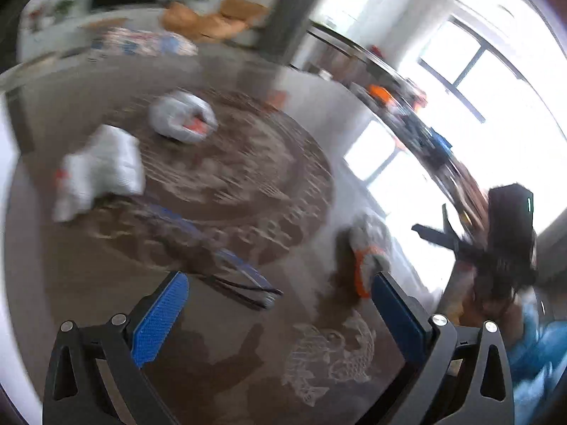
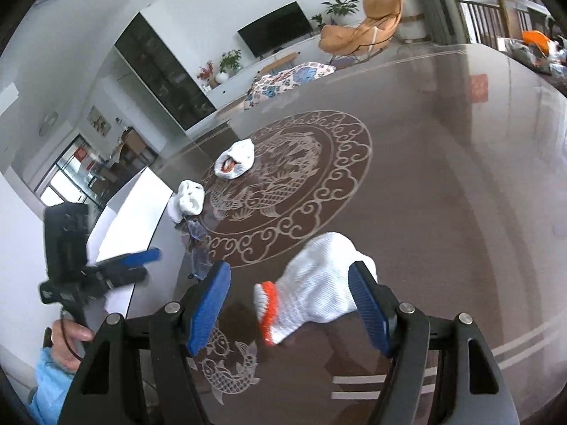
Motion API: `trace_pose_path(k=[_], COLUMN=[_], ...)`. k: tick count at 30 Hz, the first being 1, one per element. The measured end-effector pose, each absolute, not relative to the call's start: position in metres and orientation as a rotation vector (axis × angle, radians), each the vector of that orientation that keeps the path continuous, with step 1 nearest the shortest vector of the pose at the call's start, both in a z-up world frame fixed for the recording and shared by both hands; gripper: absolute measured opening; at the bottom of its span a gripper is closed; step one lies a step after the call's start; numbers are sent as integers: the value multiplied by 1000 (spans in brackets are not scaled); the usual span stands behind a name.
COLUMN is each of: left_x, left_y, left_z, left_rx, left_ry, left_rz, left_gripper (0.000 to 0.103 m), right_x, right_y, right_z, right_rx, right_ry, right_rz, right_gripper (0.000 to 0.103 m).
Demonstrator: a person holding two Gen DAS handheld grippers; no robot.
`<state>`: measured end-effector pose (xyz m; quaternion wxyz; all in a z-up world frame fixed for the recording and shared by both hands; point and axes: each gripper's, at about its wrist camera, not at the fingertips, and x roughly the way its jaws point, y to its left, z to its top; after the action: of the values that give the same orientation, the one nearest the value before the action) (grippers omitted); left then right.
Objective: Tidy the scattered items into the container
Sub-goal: 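Lower the left tool over the blue-framed glasses while the right holds the glove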
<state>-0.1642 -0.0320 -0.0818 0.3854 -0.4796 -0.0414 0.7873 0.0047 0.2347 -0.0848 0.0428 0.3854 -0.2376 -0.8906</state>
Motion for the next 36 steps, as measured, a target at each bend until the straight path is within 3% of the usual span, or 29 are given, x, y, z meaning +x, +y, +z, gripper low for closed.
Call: trace_pose_path(k=[8,14,26,30,36], left_x=[-170,-165,-172,-162,-158], left_y=[-44,-12,34,9,-12], left_z=[-114,-130,-142,-142,-125], left_rx=[-1498,-1587,-1652,-1686,-1665], left_ry=[-292,-331,238,250,45], left_rz=[2180,2236,2339,2351,2359], left_gripper=[103,103,103,103,103], right_x=[15,25,-9,-39,-26], right_y=[239,248,229,237,245], right_z=[-92,-102,-123,-115,-97], right_rx=[1197,1247,1279,1208,1175], right_ry=[-618,-647,-803,-788,-713], right_rz=[-2829,-2818,-2519,-2595,-2740], right_gripper=[70,70,70,70,70])
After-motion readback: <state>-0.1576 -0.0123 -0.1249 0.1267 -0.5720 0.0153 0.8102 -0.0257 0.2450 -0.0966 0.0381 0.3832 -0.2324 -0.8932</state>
